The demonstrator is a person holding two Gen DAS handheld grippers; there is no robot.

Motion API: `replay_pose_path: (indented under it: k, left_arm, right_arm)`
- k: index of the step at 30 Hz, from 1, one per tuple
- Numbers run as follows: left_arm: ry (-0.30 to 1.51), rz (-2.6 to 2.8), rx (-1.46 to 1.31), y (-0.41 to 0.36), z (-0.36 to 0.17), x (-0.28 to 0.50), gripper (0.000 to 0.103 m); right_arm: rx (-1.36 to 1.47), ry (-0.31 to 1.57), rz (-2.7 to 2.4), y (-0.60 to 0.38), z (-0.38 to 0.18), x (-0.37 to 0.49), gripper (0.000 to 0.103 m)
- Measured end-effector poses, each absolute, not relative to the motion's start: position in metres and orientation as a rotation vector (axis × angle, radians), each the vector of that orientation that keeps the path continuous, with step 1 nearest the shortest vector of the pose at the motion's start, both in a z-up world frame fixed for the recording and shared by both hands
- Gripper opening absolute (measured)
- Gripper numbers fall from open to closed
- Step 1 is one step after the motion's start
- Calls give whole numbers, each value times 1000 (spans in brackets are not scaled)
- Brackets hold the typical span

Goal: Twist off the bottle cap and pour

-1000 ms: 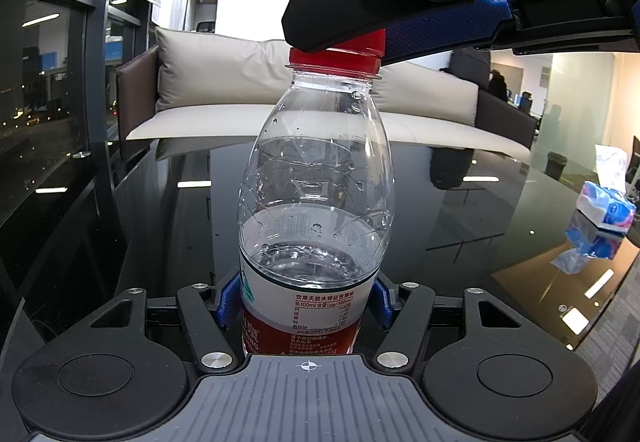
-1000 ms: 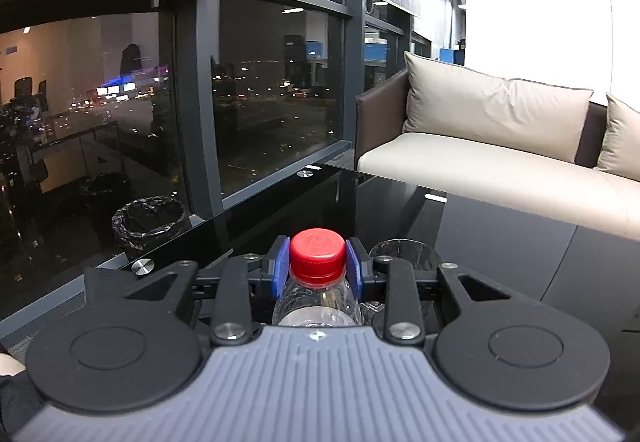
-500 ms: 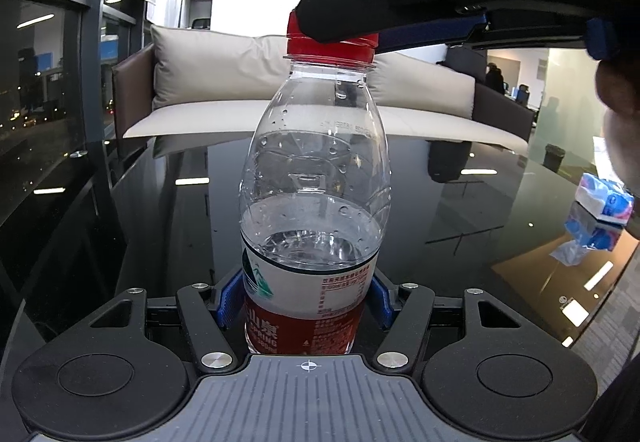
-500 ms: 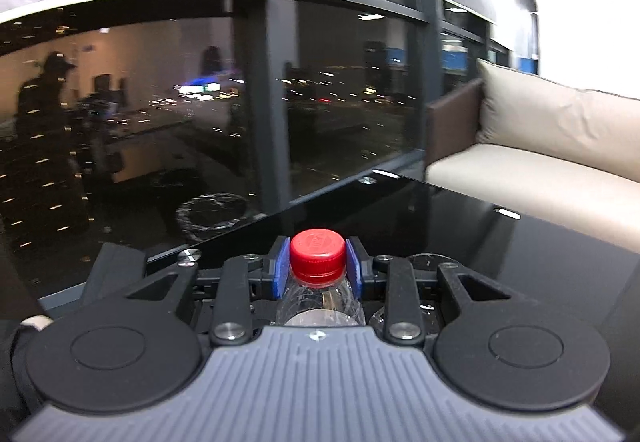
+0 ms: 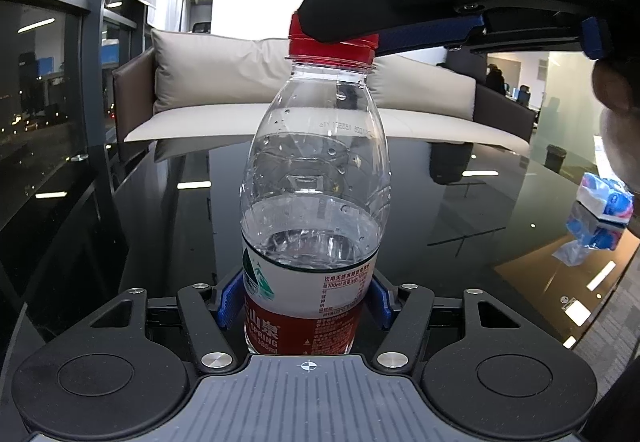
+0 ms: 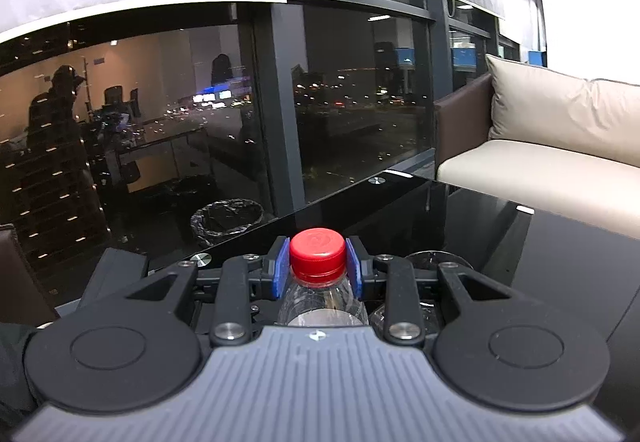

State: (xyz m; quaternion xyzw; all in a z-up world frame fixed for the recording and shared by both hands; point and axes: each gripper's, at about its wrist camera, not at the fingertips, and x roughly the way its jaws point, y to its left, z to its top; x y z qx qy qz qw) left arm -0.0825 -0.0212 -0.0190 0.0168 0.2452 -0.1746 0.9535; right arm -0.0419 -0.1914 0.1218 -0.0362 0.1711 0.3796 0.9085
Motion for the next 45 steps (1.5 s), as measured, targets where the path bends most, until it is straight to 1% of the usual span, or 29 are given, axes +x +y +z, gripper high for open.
replay_pose_path:
  k: [11,21,29,40,45]
  left_arm:
    - [497,-351,46,-21,-19,-82,57]
    - [498,-350,44,-21,-19,-80,57]
    - [500,-353,33,-18,-18,-80,57]
    - [499,-364,43,-18,-19,-79,57]
    - [497,-358,40,-18,-20,-79,57]
  right_arm:
    - [-90,425,576,-165,124,-64,33]
    - [-94,411,499,-151,119,-70,33]
    - [-129,388,513,-147,113,-66,32]
    - [-94,375,722,-182,109,-42,32]
    - [-91,382,643,-172,115,-53,32]
